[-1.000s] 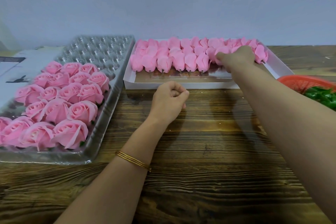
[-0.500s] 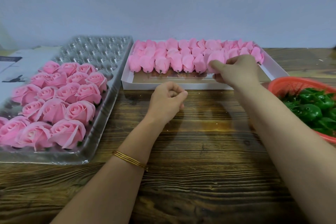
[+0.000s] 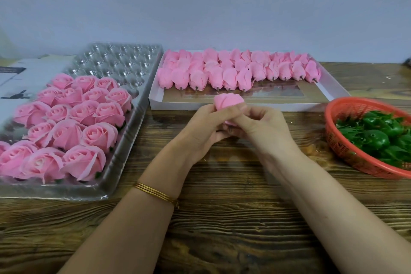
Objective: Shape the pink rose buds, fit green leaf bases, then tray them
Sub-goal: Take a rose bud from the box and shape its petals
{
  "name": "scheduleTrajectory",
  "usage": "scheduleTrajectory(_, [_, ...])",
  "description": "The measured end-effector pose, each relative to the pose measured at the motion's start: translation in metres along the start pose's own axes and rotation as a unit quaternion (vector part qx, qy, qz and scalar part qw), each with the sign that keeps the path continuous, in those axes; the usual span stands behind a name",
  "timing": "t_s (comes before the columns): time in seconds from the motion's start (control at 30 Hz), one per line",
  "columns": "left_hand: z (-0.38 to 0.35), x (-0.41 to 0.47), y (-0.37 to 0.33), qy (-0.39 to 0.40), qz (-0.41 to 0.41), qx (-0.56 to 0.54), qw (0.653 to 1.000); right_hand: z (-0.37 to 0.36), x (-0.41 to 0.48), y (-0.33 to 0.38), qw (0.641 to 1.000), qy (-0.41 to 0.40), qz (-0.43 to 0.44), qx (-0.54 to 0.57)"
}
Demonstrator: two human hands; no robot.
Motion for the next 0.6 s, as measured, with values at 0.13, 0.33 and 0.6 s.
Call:
scheduleTrajectory(0.13, [-0.009, -0.001, 0.003, 0.029, 0.006, -0.013, 0.999, 0.0, -0.005, -0.003, 1.0, 0.012, 0.026, 0.008])
scheduleTrajectory(0.33, [-0.013, 0.002, 0.009, 0.045, 0.003, -0.025, 0.999, 0.004, -0.009, -0.012, 0.997, -0.006, 0.034, 0.073])
scheduleTrajectory(0.6, [-0.007, 0.004, 0.012, 0.035, 0.004, -0.019, 0.999, 0.002, -0.01, -0.013, 0.994, 0.033, 0.03, 0.101])
Point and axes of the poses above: each hand's wrist, its own x-axis towards the middle knuckle, its own z-axis out of the back of the hand, y = z × x, the point moved 9 cm from there along x, towards the middle knuckle, and after that the axes turned 15 degrees about y, right-handed, at the moved point
